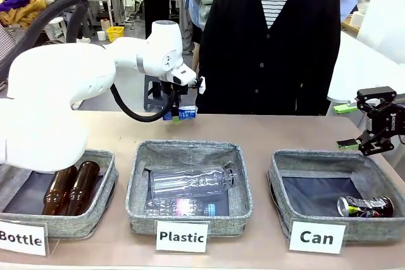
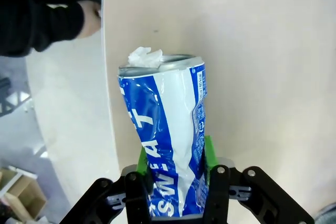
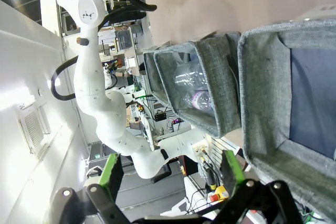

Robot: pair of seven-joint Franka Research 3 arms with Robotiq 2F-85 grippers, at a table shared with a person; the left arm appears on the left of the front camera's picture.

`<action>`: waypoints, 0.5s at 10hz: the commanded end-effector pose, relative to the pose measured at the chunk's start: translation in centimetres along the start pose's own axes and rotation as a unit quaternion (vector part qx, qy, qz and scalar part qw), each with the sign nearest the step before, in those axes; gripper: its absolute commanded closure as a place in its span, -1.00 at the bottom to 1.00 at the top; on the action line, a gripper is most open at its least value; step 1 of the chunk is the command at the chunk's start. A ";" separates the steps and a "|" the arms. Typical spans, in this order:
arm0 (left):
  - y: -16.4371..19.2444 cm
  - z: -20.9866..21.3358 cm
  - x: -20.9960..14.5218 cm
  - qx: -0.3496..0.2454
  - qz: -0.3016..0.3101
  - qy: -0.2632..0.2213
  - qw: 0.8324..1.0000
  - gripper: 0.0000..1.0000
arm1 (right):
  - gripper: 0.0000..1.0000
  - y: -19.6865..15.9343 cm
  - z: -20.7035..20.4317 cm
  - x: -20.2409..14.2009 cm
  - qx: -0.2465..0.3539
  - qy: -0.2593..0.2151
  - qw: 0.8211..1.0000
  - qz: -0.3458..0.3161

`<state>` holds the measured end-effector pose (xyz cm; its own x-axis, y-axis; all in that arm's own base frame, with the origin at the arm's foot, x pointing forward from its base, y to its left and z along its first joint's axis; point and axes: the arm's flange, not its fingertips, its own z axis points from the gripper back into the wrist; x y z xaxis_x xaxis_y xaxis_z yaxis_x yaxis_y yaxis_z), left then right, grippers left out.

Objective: Sort the can waste into the basket.
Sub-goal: Pick up the can waste from the table and place it in the right Fabric basket.

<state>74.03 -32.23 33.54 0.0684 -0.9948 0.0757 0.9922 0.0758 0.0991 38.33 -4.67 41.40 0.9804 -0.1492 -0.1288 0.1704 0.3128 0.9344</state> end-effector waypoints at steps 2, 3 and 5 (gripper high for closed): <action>-1.2 7.7 -3.0 -0.025 0.002 -0.018 1.000 1.00 | -1.00 0.2 0.0 0.0 -0.001 -0.001 1.000 0.004; -3.5 12.4 -5.4 -0.063 -0.020 -0.014 0.998 1.00 | -1.00 0.2 0.0 0.0 -0.001 -0.001 1.000 0.004; -8.8 18.1 -10.1 -0.075 -0.042 -0.021 0.996 1.00 | -1.00 0.2 0.0 0.0 -0.001 -0.001 1.000 0.004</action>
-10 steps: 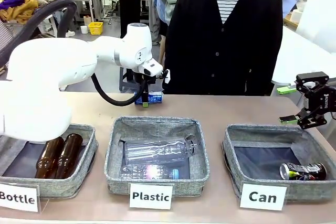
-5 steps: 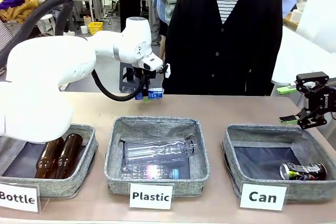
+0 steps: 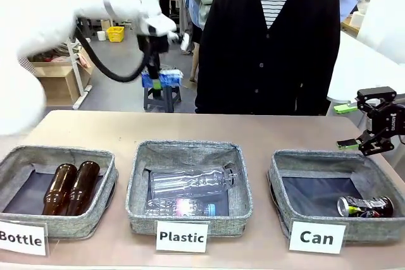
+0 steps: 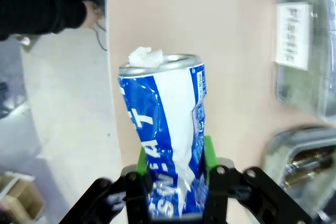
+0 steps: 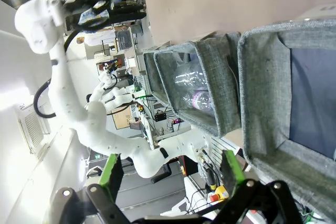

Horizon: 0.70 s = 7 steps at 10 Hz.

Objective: Sort the can waste into the basket.
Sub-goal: Pick up the can waste from the table and place it in the right Fabric basket.

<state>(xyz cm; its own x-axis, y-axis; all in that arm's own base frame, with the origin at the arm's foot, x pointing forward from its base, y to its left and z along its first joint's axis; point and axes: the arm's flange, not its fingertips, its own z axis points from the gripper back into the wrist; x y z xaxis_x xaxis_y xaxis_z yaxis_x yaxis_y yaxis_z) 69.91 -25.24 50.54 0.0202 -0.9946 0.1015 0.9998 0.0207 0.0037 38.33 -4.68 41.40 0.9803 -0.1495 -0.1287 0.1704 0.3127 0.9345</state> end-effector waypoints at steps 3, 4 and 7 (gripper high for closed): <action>-18.0 2.6 -9.5 -0.012 -0.069 -0.008 0.998 1.00 | -1.00 0.2 0.0 0.0 -0.001 -0.001 1.000 0.004; -21.7 2.5 -11.1 -0.005 -0.092 -0.001 0.996 1.00 | -1.00 0.2 0.0 0.0 -0.001 -0.001 1.000 0.004; -28.8 0.4 -13.6 0.047 -0.091 -0.011 0.995 1.00 | -1.00 0.2 0.0 0.0 -0.001 -0.001 1.000 0.004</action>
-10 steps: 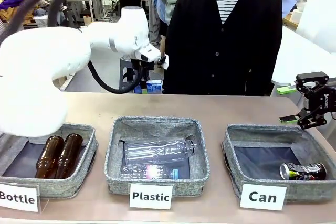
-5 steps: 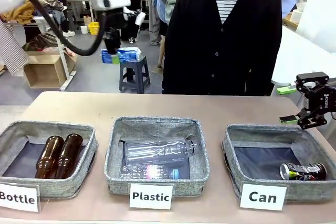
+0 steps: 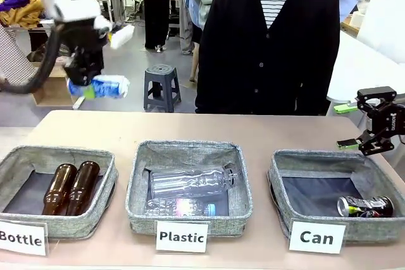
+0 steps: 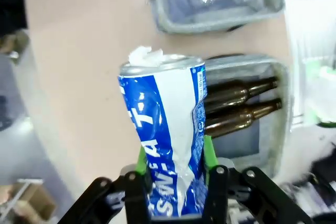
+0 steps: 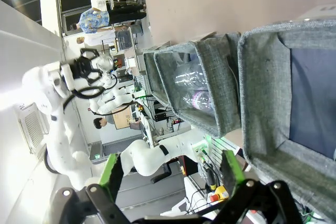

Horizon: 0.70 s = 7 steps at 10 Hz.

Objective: Sort the can waste into the basket.
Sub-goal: Pick up the can waste from the table and place it in the right Fabric basket.

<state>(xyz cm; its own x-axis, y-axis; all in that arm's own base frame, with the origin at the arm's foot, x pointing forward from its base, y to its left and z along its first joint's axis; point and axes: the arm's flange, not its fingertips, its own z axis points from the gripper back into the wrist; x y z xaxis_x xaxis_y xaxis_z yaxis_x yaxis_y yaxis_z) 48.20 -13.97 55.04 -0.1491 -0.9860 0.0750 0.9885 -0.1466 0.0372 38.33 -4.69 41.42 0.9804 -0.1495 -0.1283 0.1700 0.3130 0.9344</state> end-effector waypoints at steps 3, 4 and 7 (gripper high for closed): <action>-3.5 -2.1 -0.9 0.012 0.012 -0.015 1.000 1.00 | -1.00 0.1 0.0 0.0 -0.001 -0.001 1.000 0.004; -3.5 -2.1 -0.9 0.012 0.012 -0.015 1.000 1.00 | -1.00 0.1 0.0 0.0 -0.001 -0.001 1.000 0.004; -4.8 -5.2 2.4 0.052 -0.037 -0.086 0.994 0.11 | -1.00 0.4 1.5 -1.4 -0.043 -0.037 0.998 0.013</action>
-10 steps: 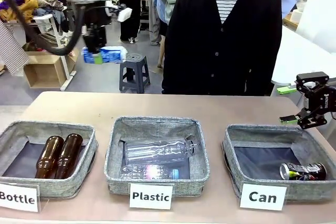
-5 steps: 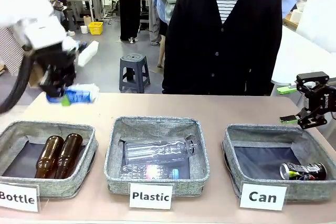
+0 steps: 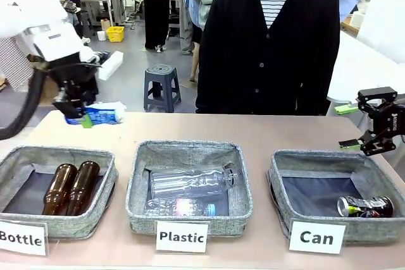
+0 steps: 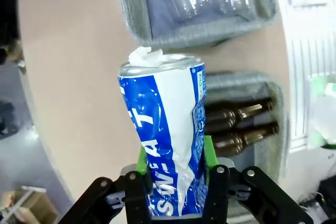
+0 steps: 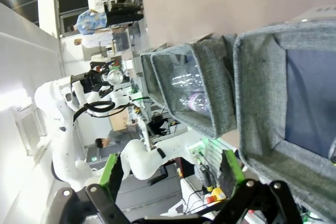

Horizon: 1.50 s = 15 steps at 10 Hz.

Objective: Sort the can waste into the basket.
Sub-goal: Pick up the can waste from the table and place it in the right Fabric basket.

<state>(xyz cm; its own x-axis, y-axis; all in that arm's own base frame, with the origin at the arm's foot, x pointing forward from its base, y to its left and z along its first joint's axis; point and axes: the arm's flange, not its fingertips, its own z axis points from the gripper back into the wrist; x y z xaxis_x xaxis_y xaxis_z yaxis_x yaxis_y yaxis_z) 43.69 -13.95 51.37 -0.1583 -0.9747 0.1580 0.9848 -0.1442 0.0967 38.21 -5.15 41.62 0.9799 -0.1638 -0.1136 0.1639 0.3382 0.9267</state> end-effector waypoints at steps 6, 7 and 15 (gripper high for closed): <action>2.7 -7.7 36.9 -0.067 -0.081 -0.187 0.977 0.11 | -1.00 -6.0 19.9 -9.0 -0.125 -0.104 0.984 0.070; 4.2 -8.8 41.3 -0.081 -0.062 -0.200 0.974 0.11 | -1.00 -8.3 20.2 -9.3 -0.121 -0.103 0.985 0.066; 4.6 -13.7 47.1 -0.062 -0.006 -0.211 0.976 0.11 | -1.00 -6.5 20.9 -10.6 -0.129 -0.121 0.982 0.062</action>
<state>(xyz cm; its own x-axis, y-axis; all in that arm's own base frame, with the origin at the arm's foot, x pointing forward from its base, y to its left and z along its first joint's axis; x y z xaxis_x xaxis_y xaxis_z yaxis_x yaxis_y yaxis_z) 42.76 -64.11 45.67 -0.1451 -0.8329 0.5341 0.9845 -0.1755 -0.0063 24.41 -25.16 44.06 0.9453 -0.2985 0.1317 0.0748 0.5910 0.8032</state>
